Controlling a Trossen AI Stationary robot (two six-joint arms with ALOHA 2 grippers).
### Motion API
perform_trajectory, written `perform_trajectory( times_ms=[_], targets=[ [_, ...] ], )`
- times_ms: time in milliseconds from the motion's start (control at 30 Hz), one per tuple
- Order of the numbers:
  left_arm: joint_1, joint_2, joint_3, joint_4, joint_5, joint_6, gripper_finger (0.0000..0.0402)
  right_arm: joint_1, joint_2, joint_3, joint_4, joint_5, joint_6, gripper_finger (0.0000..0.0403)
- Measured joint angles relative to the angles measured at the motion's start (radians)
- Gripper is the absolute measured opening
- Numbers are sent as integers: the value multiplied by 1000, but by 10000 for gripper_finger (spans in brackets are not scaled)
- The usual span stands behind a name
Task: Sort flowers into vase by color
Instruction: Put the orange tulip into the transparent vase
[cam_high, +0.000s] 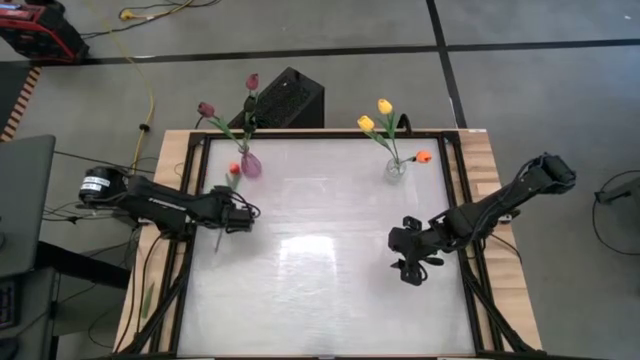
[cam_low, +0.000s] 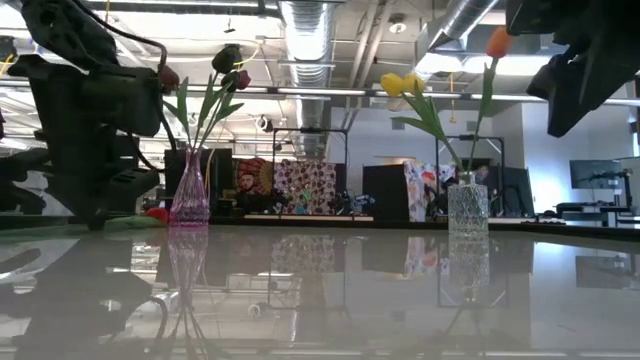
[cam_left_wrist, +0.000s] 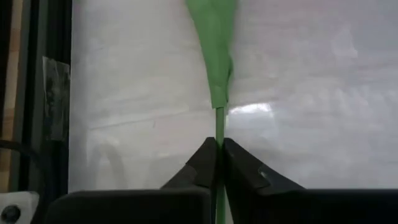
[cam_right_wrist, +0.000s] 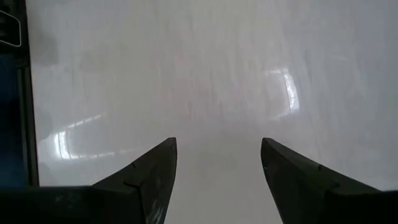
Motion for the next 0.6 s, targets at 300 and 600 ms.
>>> perform_trajectory(
  times_ms=[300,600],
  targets=[
    [-128,-86,128,0,249,178,2,10,0,0,1,0,1,260],
    [-342,-88,236,275,274,535,2,17,0,0,17,0,54,260]
  ],
)
